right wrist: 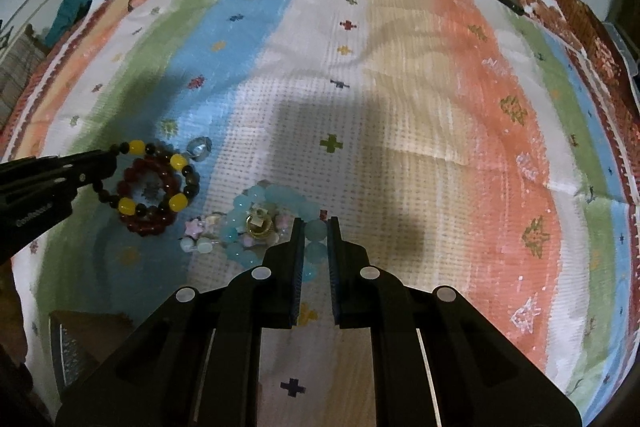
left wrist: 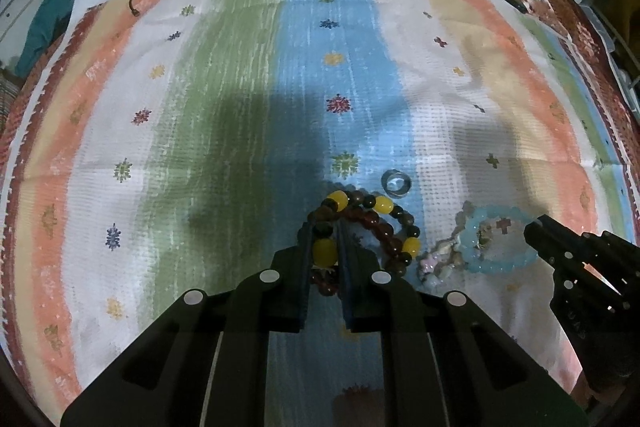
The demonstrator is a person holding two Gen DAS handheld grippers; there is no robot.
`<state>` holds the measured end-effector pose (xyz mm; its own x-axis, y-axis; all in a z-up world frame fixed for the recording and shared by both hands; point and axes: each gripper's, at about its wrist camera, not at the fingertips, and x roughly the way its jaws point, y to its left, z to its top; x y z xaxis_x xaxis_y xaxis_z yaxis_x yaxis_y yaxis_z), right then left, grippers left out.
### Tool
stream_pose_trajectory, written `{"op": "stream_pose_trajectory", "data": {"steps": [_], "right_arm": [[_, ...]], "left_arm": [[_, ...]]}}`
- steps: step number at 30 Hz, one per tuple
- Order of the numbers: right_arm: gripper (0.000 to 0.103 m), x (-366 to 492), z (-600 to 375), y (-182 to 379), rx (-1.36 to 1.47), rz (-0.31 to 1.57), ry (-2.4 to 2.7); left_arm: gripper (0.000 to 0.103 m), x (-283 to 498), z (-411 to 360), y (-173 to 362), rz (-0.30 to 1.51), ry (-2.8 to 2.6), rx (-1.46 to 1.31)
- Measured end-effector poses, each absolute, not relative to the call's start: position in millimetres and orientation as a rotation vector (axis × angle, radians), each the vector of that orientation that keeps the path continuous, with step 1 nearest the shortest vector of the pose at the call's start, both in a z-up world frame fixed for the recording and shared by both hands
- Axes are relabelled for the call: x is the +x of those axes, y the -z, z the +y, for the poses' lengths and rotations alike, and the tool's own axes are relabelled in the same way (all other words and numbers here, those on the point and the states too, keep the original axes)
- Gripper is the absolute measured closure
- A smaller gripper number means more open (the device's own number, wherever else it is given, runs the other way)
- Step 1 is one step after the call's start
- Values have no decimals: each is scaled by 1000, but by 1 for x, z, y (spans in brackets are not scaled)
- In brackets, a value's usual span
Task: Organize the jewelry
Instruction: 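Grasp the dark bead bracelet with the left tool while the right grasps the blue one, then carry the yellow-black bracelet with the left tool while the right carries the blue bracelet into the tin, opening both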
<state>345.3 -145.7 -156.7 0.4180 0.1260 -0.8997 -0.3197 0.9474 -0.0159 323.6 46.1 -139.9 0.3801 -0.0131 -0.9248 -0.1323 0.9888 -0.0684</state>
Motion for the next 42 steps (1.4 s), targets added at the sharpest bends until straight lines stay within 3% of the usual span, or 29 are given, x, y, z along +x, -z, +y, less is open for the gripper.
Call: {"op": "stream_pose_trajectory", "data": {"steps": [42], "right_arm": [[91, 272, -137, 86, -227, 947, -342]], "left_arm": [[92, 252, 27, 57, 1038, -35, -99]]}}
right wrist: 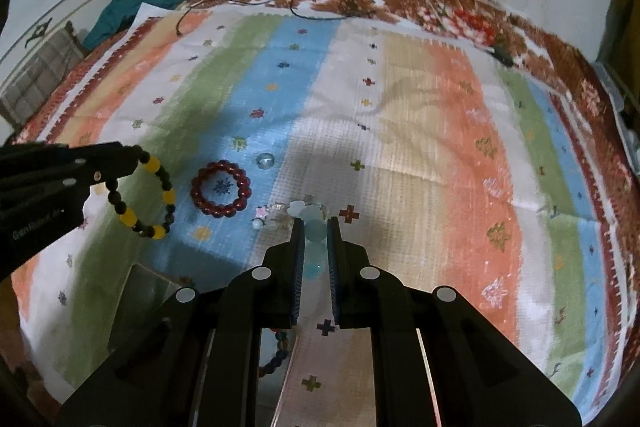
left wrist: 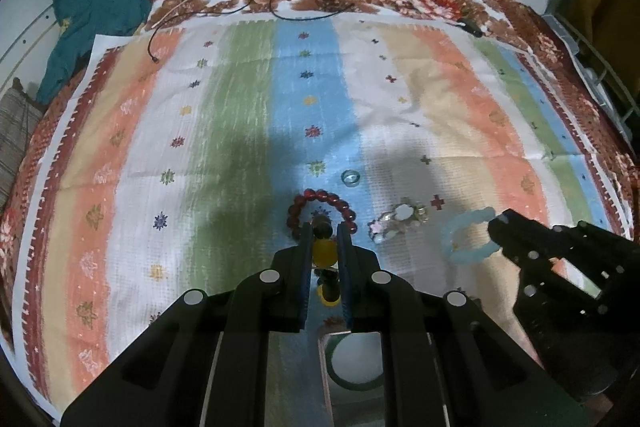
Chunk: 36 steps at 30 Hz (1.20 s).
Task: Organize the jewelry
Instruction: 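Carry the yellow-black bracelet with the left tool while the right carries the blue bracelet into the tin, opening both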
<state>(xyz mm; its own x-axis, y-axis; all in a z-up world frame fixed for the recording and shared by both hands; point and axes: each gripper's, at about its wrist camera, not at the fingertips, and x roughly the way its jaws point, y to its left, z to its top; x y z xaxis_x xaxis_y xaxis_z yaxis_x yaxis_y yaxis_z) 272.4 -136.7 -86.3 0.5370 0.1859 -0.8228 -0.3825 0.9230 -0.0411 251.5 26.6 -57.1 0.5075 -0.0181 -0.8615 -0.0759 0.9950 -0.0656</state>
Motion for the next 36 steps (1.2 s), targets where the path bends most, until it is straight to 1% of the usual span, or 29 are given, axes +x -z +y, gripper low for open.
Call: {"op": "stream_pose_trajectory", "data": {"steps": [16, 36], "right_arm": [[91, 241, -130, 68, -209, 919, -380], [91, 207, -145, 60, -183, 919, -411]], "left_arm": [[92, 224, 15, 35, 1001, 12, -137], [92, 183, 5, 26, 979, 23, -121]]}}
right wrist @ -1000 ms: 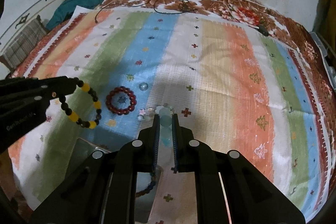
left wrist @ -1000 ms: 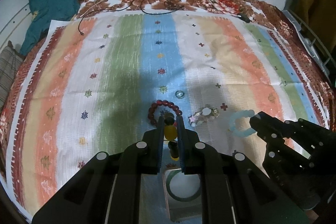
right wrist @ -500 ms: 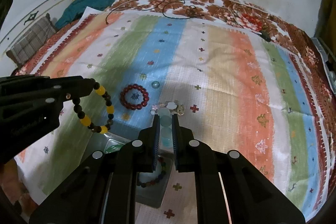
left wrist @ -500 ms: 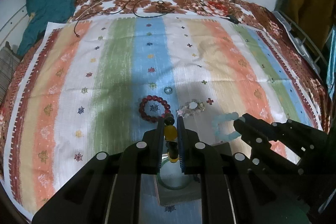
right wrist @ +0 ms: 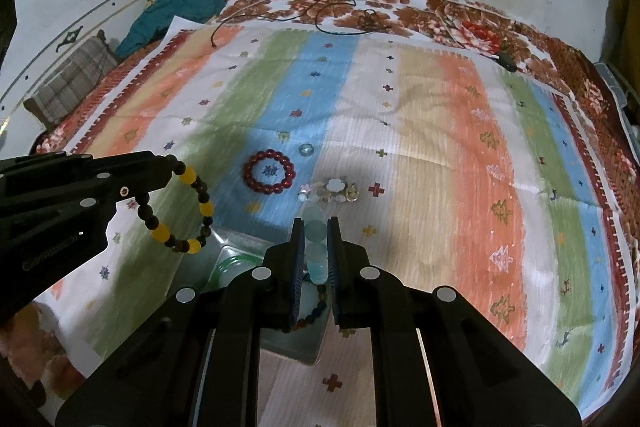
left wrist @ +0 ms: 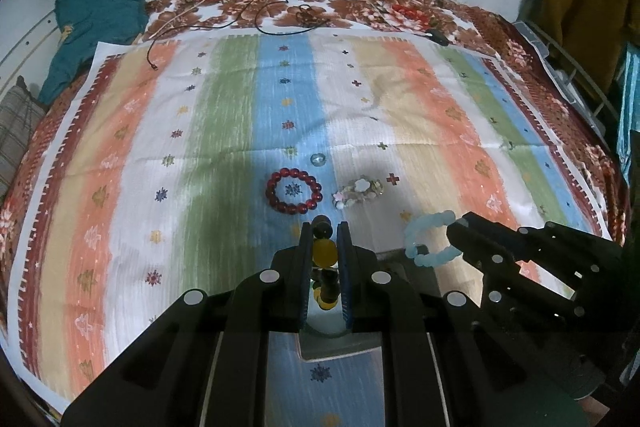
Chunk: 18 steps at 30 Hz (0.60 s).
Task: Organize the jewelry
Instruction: 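Carry the yellow-black bracelet with the left tool while the right carries the blue bracelet into the tin, opening both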
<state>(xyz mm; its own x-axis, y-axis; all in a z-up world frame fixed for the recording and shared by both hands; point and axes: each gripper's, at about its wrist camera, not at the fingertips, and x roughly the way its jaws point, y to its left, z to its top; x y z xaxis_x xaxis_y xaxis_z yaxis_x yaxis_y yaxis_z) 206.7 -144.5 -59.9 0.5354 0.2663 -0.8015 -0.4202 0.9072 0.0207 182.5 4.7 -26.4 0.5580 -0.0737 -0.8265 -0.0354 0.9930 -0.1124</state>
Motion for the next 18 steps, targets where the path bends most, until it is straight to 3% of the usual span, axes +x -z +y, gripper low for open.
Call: {"op": "stream_pose_trajectory", "data": {"steps": [9, 10, 11, 13, 18], "right_arm": [[91, 197, -147, 64, -159, 949, -427], [87, 197, -148, 65, -152, 955, -421], [70, 198, -150, 66, -147, 958, -412], [58, 199, -153, 64, -137, 949, -403], [58, 206, -158, 69, -130, 972, -384]], "left_arm": [[91, 172, 2, 27, 996, 44, -145], [91, 173, 5, 29, 1010, 46, -171], [89, 173, 7, 30, 1016, 38, -183], [77, 173, 11, 32, 1023, 14, -191], [76, 175, 20, 37, 1030, -31, -200]]}}
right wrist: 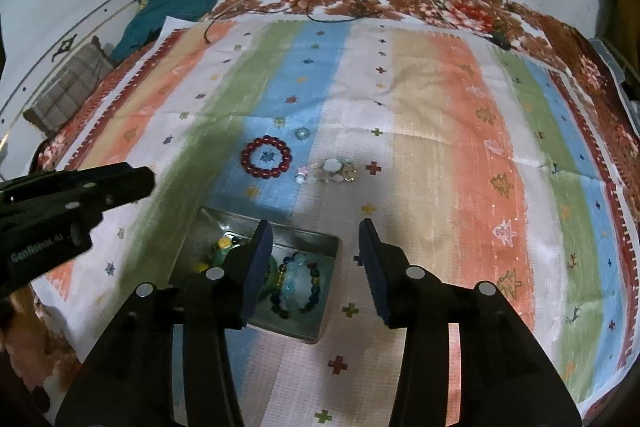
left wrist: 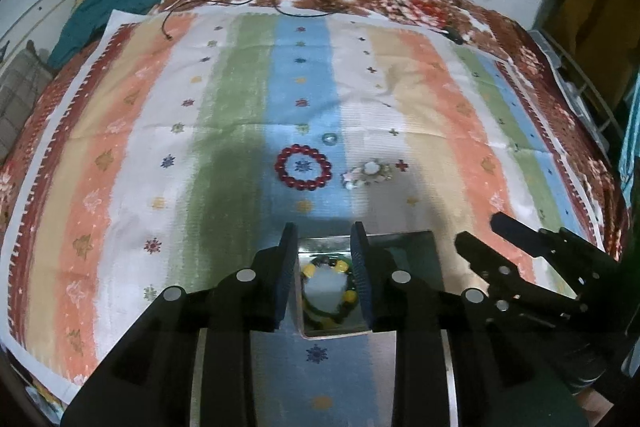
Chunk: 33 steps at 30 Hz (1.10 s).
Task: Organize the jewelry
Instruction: 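Carry the yellow-black bracelet with the left tool while the right carries the blue bracelet into the tin, opening both, then move both open tools back toward the red bead bracelet and small jewelry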
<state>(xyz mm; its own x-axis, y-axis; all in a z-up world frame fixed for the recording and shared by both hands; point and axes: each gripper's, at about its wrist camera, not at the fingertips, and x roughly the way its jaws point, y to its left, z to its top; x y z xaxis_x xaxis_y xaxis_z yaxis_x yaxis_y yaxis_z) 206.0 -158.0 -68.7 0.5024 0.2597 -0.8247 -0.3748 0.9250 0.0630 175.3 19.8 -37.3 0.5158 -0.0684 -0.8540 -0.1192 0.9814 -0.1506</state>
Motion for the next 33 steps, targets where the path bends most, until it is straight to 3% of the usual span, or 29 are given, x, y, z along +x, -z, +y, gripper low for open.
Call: {"op": "stream_pose_trajectory", "data": {"steps": [14, 33], "right_arm": [[58, 224, -156, 80, -139, 1004, -369], [58, 262, -150, 105, -160, 1037, -328]], "left_arm": [[66, 193, 31, 54, 1052, -96, -174], [60, 232, 41, 88, 1090, -141, -140]]}}
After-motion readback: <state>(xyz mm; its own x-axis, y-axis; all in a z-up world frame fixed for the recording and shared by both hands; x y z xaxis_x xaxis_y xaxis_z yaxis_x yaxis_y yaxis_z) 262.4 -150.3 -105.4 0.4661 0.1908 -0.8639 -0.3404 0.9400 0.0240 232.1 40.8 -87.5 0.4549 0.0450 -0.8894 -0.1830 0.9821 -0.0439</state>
